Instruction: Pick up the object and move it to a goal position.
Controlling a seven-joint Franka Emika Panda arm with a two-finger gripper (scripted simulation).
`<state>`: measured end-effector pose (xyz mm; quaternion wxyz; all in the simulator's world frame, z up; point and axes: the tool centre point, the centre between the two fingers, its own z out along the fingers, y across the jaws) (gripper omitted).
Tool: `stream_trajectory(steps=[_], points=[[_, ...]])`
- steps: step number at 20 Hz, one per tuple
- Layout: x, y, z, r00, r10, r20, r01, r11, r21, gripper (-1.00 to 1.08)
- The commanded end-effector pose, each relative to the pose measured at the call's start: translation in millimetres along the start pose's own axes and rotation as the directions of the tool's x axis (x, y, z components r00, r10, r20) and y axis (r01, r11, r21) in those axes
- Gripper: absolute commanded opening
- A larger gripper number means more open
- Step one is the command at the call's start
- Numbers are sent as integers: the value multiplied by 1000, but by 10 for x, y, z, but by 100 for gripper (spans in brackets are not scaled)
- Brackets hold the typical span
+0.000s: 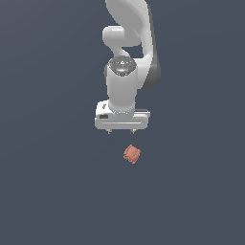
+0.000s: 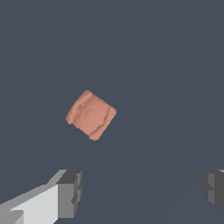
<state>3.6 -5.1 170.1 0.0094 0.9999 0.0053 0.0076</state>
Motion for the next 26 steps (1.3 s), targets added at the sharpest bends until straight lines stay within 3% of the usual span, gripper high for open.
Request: stream_trajectory(steps=[1,15,26], points=[[0,0,0,1000,0,0,0,1000,0,100],[32,90,-1,999,-35,-12,35,999,-19,100],[109,-4,118,998,70,-9,-70,997,-10,100]])
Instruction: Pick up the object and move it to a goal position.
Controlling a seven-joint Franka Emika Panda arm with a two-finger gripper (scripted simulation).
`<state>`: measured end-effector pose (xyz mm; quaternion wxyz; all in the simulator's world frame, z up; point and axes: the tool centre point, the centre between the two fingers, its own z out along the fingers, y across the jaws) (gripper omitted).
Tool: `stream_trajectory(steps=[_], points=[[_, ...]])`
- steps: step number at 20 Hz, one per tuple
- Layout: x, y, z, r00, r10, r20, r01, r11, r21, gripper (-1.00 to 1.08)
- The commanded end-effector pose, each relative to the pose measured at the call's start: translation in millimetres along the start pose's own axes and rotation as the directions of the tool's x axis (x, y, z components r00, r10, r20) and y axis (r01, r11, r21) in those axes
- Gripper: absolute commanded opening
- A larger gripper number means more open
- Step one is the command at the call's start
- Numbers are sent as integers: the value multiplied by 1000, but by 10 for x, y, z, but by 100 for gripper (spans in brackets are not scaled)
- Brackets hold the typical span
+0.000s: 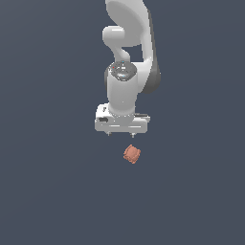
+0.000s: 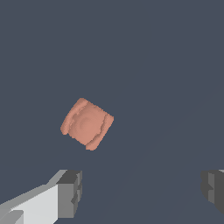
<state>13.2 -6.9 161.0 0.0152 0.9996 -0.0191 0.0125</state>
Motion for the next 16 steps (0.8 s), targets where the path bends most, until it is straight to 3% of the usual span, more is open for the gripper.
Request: stream_trajectory(steps=[1,8,16], points=[[24,-38,45,999,38,2,-38,999,3,100],[114,-187,222,982,189,11,-189,982,11,100],[214,-383,461,927,375,25,-376,927,14,100]])
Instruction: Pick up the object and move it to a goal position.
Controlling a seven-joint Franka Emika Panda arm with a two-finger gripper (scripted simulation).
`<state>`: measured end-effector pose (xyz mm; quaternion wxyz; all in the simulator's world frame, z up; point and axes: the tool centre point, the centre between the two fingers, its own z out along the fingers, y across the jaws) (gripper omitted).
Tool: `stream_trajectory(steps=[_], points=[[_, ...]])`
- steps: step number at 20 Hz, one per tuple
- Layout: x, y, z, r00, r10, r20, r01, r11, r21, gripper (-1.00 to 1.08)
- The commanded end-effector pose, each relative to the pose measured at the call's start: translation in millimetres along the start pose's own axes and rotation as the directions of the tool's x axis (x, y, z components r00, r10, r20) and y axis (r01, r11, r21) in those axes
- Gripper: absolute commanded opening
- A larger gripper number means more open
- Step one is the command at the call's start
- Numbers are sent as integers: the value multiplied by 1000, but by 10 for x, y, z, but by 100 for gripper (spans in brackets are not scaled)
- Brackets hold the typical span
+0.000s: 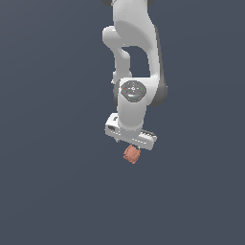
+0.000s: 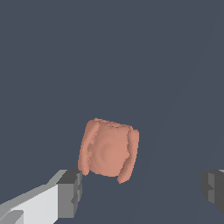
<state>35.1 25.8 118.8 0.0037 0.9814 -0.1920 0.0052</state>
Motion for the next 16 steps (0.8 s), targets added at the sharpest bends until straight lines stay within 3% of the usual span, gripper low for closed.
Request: stream_trajectory(steps=[1,16], points=[[8,-62,71,998,58,3,-58,998,1,100],[18,-237,279,976,217,13,-217,976,3,100]])
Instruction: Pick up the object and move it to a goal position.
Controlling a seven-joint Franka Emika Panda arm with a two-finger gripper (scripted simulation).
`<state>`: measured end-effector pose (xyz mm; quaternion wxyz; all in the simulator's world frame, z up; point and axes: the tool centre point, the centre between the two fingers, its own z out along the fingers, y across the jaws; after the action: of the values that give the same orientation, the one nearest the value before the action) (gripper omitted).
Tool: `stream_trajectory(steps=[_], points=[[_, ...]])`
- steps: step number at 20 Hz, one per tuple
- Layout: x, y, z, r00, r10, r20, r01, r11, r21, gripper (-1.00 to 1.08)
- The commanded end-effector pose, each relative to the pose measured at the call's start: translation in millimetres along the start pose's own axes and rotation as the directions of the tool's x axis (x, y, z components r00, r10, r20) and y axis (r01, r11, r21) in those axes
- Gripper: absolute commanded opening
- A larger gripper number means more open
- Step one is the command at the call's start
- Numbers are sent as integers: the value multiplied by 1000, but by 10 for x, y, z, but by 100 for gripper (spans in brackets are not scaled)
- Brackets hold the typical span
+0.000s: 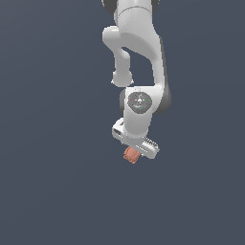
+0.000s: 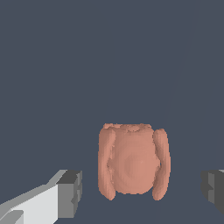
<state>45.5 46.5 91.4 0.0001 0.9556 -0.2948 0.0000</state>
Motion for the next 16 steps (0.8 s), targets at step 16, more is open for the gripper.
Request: stream_trajectory(steps=[16], points=[[-9,2,489,1000,7,0,-7,1000,0,100]])
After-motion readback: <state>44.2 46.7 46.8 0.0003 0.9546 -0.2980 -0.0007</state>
